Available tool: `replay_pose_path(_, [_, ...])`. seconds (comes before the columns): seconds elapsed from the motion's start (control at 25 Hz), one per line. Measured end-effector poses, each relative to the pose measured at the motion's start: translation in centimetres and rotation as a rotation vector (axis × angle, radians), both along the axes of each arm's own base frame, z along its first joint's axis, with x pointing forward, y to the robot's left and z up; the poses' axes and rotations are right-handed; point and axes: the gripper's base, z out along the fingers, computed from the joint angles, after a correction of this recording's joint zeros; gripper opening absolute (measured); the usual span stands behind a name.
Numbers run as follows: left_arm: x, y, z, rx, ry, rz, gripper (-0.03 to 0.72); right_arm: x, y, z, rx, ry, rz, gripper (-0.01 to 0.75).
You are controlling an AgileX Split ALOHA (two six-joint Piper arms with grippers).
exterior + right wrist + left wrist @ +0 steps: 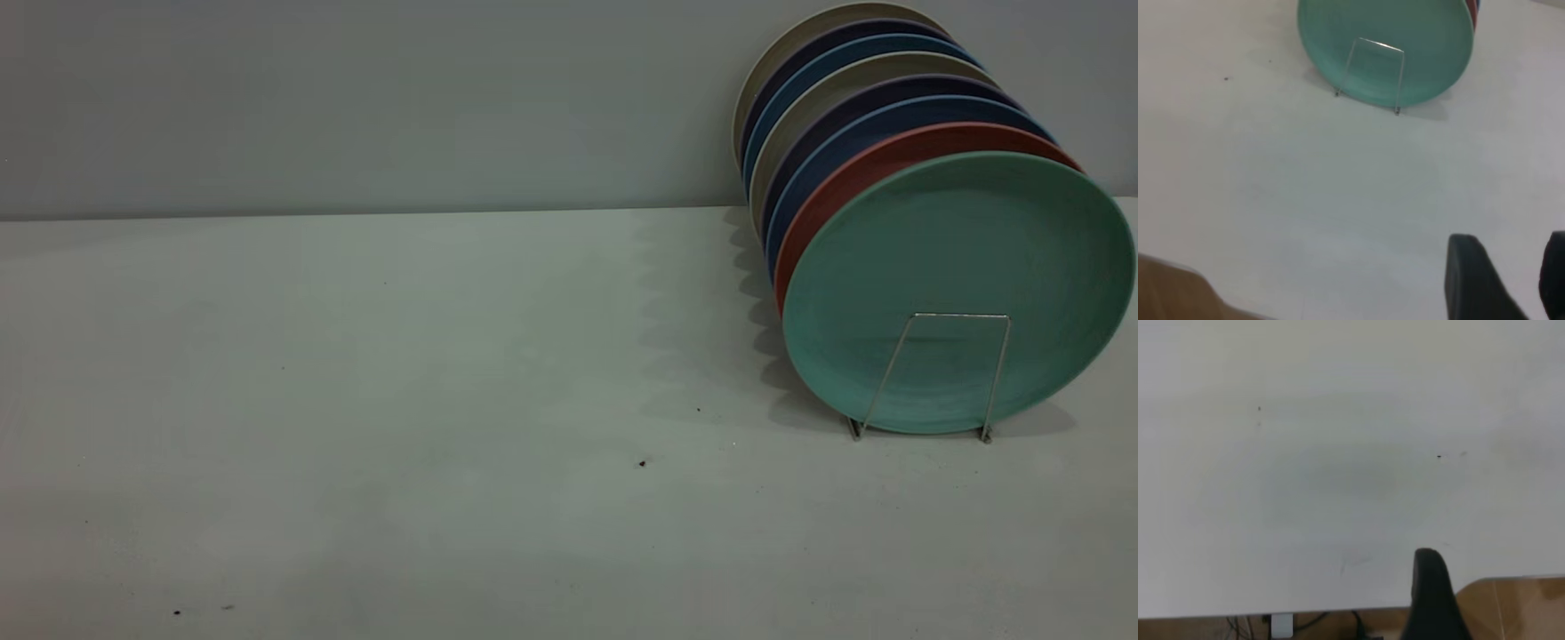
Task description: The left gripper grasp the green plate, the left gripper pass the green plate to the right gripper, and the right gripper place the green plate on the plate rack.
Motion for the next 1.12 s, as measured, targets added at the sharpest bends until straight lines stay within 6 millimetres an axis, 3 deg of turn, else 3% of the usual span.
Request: replay_pose_path(1.12, [-0.18,0.11,-0.03,0.021,-0.007,-0.007,0.526,0.06,-0.39,-0.01,0.013,0.003,-0.088,0.266])
